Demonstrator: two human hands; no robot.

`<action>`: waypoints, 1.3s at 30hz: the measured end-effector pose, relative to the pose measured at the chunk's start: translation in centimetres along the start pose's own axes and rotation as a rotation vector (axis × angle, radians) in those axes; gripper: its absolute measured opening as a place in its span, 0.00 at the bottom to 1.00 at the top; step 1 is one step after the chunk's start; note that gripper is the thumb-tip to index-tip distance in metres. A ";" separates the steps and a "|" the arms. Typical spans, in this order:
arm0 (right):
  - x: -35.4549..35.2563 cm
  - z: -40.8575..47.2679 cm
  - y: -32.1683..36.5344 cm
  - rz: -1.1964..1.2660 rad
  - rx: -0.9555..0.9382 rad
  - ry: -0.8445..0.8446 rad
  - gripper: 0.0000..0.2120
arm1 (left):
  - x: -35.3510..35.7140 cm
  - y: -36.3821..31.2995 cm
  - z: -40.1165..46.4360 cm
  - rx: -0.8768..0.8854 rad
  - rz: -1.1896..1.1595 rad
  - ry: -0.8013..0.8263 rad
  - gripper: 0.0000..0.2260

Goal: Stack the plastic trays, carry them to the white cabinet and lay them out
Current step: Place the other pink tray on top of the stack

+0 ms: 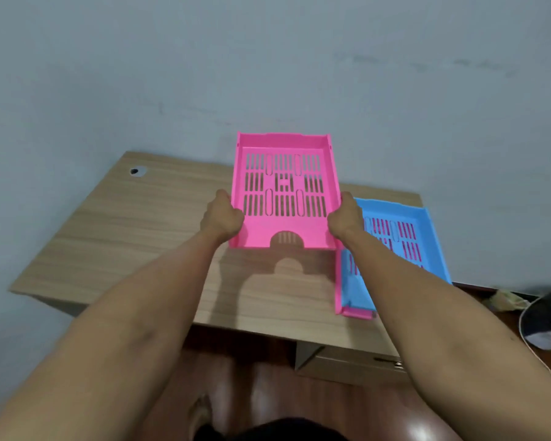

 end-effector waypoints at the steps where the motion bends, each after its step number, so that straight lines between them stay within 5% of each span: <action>1: -1.5 0.5 -1.3 -0.002 -0.001 -0.001 0.18 | 1.1 -1.2 -1.2 0.006 -0.001 0.001 0.08; 15: -17.7 3.4 -17.8 -0.055 0.125 -0.080 0.20 | 13.4 -13.3 -14.2 0.087 -0.014 0.120 0.09; 39: -17.9 3.3 -25.1 0.014 0.170 0.035 0.08 | 19.3 -13.6 -17.5 0.041 0.049 0.260 0.07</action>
Point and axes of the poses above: each hand's wrist, its own z-axis towards the middle knuckle, its own x-axis out of the palm, y = z × x, the point moved 3 cm from there along z, towards the middle knuckle, and after that the axes turned 15 degrees about -y, right-handed, at the moved point
